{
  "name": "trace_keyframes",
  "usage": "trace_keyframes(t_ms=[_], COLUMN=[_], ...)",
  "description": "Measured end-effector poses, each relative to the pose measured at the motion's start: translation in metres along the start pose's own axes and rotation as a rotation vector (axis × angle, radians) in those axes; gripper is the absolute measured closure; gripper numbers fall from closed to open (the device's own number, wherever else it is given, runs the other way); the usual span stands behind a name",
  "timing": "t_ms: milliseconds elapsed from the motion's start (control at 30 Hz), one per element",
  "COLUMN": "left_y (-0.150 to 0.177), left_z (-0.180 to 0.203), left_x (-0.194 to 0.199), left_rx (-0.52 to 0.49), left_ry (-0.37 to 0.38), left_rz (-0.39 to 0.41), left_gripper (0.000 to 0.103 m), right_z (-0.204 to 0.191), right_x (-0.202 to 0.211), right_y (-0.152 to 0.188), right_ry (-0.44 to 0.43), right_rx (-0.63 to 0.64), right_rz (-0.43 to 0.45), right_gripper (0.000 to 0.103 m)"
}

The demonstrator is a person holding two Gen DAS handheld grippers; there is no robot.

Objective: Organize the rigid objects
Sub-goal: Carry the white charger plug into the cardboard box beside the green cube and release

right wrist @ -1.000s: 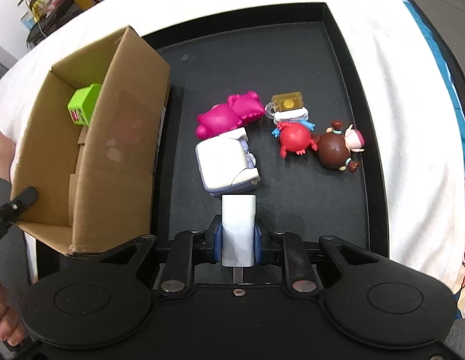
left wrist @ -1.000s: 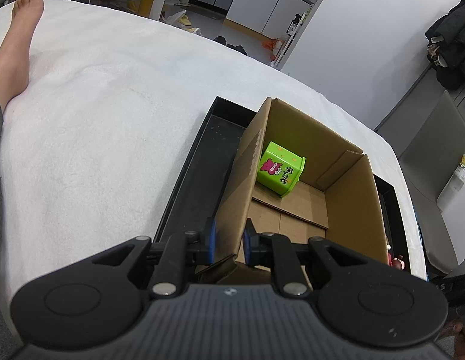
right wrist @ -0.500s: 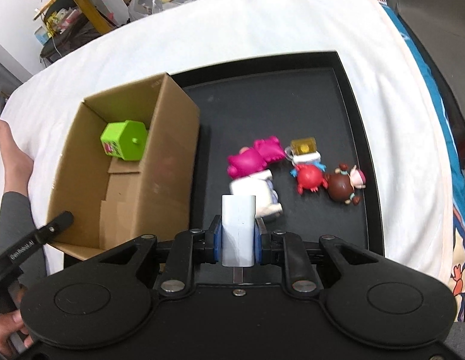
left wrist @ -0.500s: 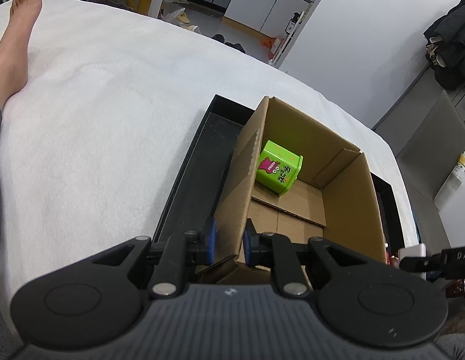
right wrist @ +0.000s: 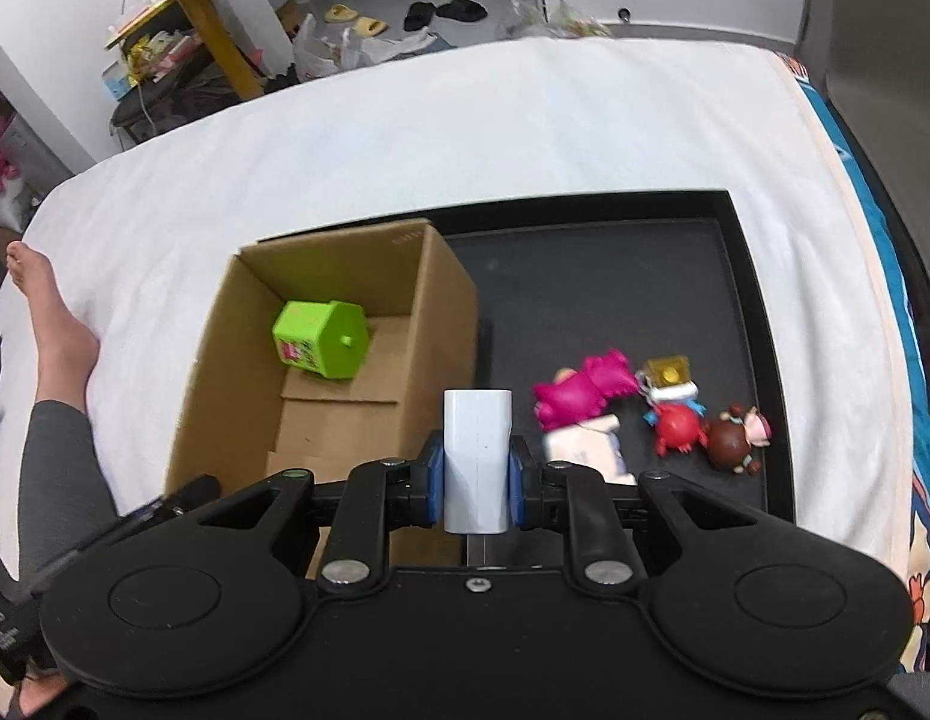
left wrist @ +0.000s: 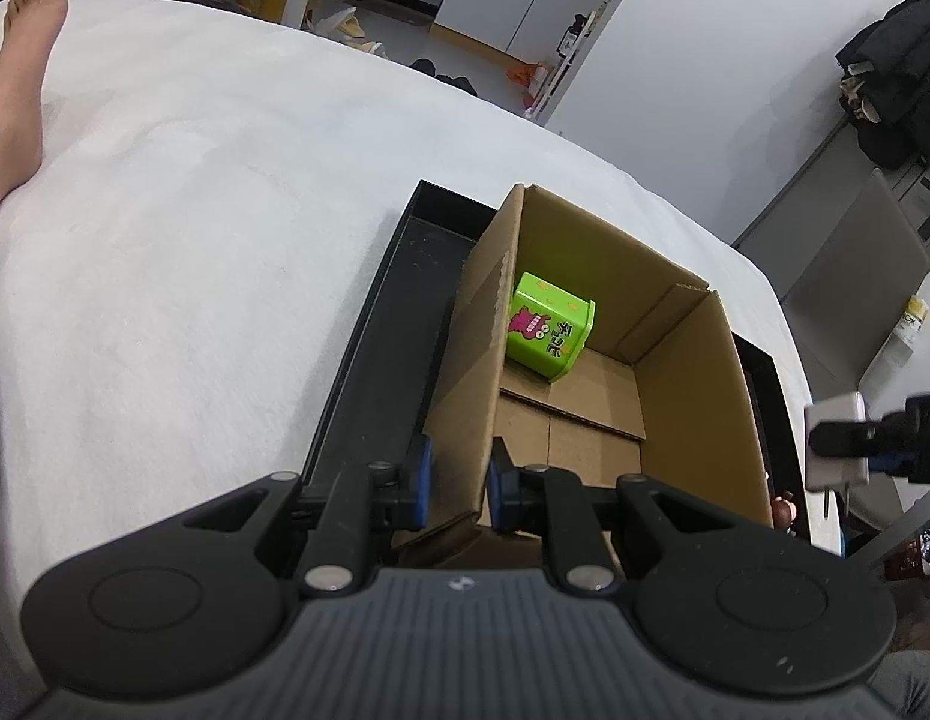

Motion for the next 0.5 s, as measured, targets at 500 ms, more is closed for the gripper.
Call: trace_keyframes(t_ms=[500], left_y=[-0.001], left_z=[-0.003], left_x=[-0.001], left_rx=[0.011], left_ry=[0.026], left_rz=[-0.013], left_gripper=[0.085], right_z=[-0.046], right_x=[-0.001], right_y=[-0.025], right_ry=[-0.053], right_rx=[0.026], right_rz=[0.042], right_gripper=[0.082])
Point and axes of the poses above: each gripper's, at about its wrist camera, not at the fingertips, and x roughly against the way its jaws point, z to its right, y to its underside, the point moved 2 cm from there along -x, roughly the way its jaws point, and after that the axes turned 14 degrees about y, right-handed, at the moved point
